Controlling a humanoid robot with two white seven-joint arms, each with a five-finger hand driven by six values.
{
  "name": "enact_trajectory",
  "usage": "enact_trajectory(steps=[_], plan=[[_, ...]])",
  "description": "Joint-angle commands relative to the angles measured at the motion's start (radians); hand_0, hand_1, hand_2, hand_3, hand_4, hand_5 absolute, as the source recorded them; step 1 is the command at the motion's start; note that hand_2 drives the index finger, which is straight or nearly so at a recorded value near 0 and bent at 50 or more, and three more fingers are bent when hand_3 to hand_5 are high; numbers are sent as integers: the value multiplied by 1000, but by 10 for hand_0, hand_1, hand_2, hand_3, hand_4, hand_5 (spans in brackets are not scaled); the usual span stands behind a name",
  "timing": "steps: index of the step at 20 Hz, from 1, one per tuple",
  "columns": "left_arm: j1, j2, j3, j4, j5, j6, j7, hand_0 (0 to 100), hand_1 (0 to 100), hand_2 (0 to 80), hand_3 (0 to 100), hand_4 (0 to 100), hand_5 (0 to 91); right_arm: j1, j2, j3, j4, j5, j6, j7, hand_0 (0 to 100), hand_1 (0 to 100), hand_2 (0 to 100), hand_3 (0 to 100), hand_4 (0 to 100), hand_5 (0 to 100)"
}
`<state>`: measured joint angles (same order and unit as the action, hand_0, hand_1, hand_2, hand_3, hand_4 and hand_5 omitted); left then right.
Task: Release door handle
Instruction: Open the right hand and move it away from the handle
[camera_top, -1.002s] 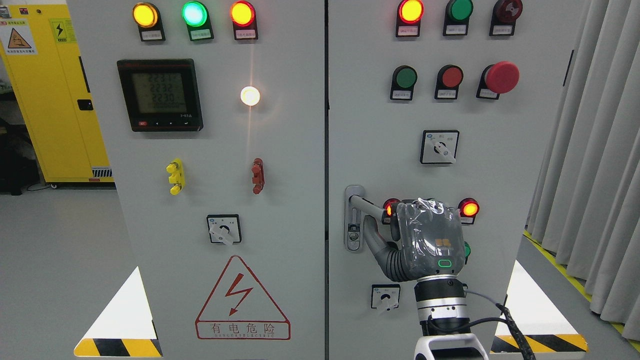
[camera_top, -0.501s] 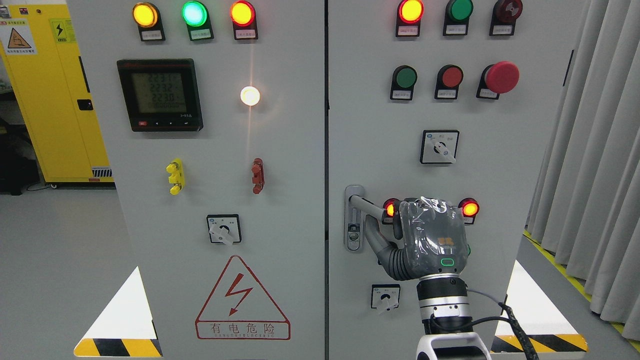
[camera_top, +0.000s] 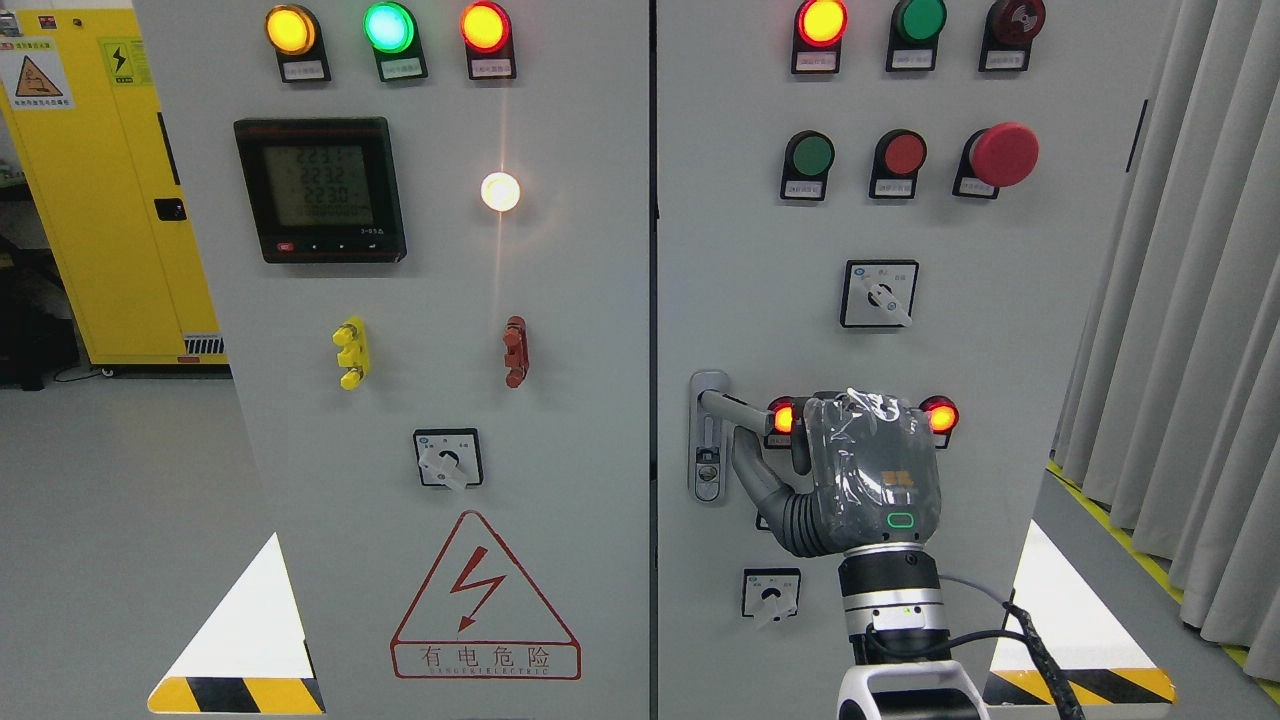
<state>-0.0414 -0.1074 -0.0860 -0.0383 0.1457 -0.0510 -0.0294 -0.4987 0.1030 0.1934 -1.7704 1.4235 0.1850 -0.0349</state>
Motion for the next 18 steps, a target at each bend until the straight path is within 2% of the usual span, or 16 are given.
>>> enact_trajectory(steps=[1, 3, 4, 5, 6, 7, 9, 10, 12, 13, 14, 16, 17, 18], plan=[[2, 0, 0, 0, 0, 0, 0, 120, 556, 0, 0, 0, 0, 43, 1, -8, -30, 0, -1, -17, 486, 360, 958, 1000, 1000, 1000], [0, 0, 0, 0, 0, 0, 0, 120, 556, 0, 0, 0, 0, 78, 1, -8, -56, -2, -2, -32, 488, 360, 951, 1000, 1000, 1000], [2, 0, 0, 0, 0, 0, 0, 120, 556, 0, 0, 0, 0, 98, 1, -8, -75, -2, -4, -45, 489, 360, 887, 1000, 990, 999], [0, 0, 0, 0, 0, 0, 0, 120, 556, 0, 0, 0, 0, 120, 0, -8, -90, -8, -6, -54, 491, 361, 878, 1000, 990, 998], [2, 0, 0, 0, 0, 0, 0, 120, 556, 0, 0, 0, 0, 140, -2, -9, -102, -18, -7, -60, 491, 362, 807, 1000, 962, 964], [0, 0, 0, 0, 0, 0, 0, 120, 556, 0, 0, 0, 0, 155, -5, -12, -116, -34, -9, -68, 491, 362, 802, 1000, 962, 955], [2, 0, -1, 0, 0, 0, 0, 120, 556, 0, 0, 0, 0, 193, -5, -46, -153, -63, -39, -83, 484, 365, 676, 965, 883, 833], [2, 0, -1, 0, 0, -1, 0, 120, 556, 0, 0, 0, 0, 222, -3, -57, -174, -64, -59, -91, 487, 366, 553, 777, 750, 657], [2, 0, 0, 0, 0, 0, 0, 120, 556, 0, 0, 0, 0, 270, -2, -63, -207, -67, -79, -102, 492, 365, 449, 621, 584, 495], [0, 0, 0, 0, 0, -1, 0, 120, 556, 0, 0, 0, 0, 287, -2, -71, -221, -71, -79, -103, 496, 364, 341, 452, 419, 348], [2, 0, 0, 0, 0, 0, 0, 120, 556, 0, 0, 0, 0, 302, -3, -83, -233, -72, -84, -103, 500, 362, 290, 395, 368, 292], [0, 0, 0, 0, 0, -1, 0, 120, 556, 0, 0, 0, 0, 316, -3, -112, -248, -75, -114, -105, 517, 351, 152, 212, 180, 104], [2, 0, 0, 0, 0, -1, 0, 120, 556, 0, 0, 0, 0, 318, -3, -135, -248, -78, -137, -112, 517, 351, 152, 212, 180, 104], [0, 0, 0, 0, 0, -1, 0, 120, 556, 0, 0, 0, 0, 322, -3, -158, -247, -98, -166, -131, 519, 350, 97, 149, 116, 40]])
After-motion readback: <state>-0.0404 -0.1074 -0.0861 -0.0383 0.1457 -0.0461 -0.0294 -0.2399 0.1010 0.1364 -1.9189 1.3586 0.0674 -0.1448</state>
